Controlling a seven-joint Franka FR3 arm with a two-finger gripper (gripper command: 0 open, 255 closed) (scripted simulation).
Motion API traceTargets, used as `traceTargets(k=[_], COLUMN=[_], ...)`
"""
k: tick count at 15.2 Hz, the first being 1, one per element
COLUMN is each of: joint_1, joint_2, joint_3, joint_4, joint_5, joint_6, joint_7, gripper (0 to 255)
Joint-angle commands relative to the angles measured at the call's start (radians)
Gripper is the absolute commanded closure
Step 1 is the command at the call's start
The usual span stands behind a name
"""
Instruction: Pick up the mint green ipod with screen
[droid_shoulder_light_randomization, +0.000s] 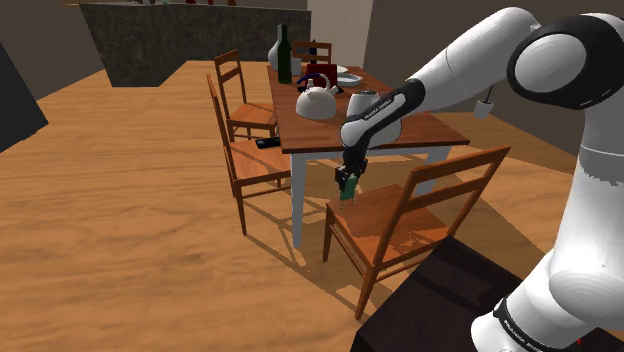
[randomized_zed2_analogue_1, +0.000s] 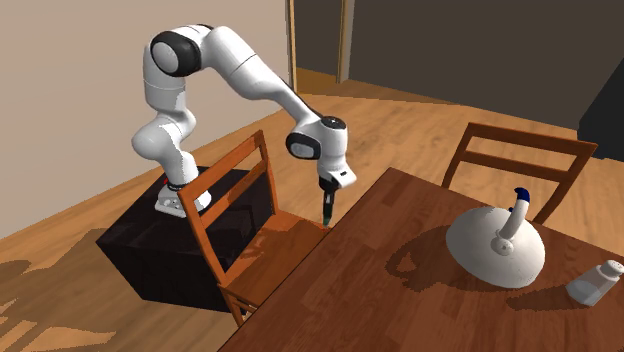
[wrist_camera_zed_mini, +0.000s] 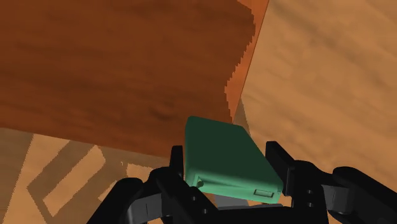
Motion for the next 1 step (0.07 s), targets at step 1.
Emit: traceTargets(k=[1], joint_1=[0.0], joint_2=[-0.005], joint_3=[-0.001], joint_4=[0.002], joint_5=[-0.001], joint_6=[-0.007], joint_7=[0.0], gripper=[255])
